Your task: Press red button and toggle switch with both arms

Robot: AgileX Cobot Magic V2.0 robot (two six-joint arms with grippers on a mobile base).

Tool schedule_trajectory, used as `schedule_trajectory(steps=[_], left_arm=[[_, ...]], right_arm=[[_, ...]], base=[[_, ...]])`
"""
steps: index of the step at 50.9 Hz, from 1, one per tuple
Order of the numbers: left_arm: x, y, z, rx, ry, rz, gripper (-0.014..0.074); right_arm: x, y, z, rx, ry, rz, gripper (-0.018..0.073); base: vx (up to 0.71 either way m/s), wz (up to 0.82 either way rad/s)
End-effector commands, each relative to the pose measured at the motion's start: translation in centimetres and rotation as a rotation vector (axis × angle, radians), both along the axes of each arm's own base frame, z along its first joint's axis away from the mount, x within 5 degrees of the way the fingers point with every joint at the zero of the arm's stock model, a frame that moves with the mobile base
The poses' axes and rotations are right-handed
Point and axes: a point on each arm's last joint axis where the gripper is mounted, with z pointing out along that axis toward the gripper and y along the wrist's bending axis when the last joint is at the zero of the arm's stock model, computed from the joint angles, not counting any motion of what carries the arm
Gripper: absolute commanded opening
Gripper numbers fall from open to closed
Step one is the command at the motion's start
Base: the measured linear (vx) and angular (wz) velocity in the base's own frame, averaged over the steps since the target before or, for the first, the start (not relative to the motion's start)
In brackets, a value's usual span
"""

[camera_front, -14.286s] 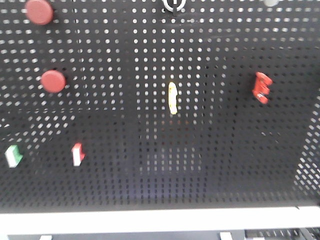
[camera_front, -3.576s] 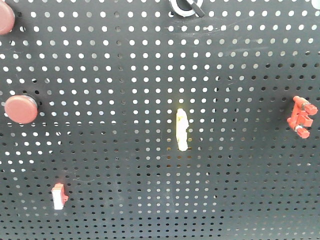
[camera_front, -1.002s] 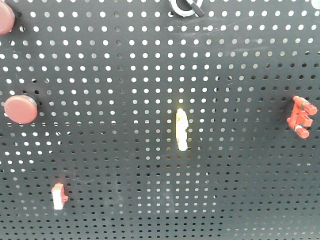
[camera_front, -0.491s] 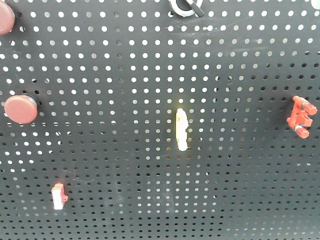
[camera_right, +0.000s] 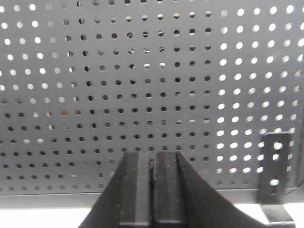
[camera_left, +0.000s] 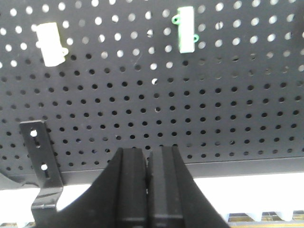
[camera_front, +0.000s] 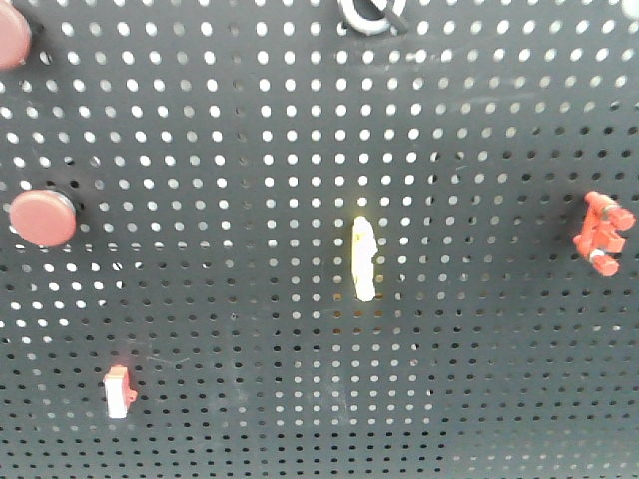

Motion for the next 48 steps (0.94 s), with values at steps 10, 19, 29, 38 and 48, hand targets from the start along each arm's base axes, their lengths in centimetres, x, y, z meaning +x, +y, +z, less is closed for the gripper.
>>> schedule_trajectory(steps=[10,19,29,38,48], left_arm=[[0.01,-0.01,-0.38,-0.006,-0.055,0.000,0.0002],[0.01,-0.01,-0.38,-0.006,-0.055,0.000,0.0002],[0.01,-0.01,-0.38,-0.006,-0.055,0.000,0.0002],[0.01,-0.01,-0.38,-0.006,-0.055,0.000,0.0002],[0.01,-0.01,-0.38,-0.006,-0.055,0.000,0.0002]], right_arm=[[-0.19,0.09,0.54,-0.024,-0.100,0.007,-0.0003],[-0.19,0.09,0.54,-0.024,-0.100,0.007,-0.0003],[-0.19,0.09,0.54,-0.024,-0.100,0.007,-0.0003],[-0.19,0.09,0.54,-0.024,-0.100,0.007,-0.0003],[-0.19,0.09,0.54,-0.024,-0.100,0.007,-0.0003]], base=[[0.00,0.00],[0.00,0.00],[0.00,0.00],[0.00,0.00],[0.00,0.00]])
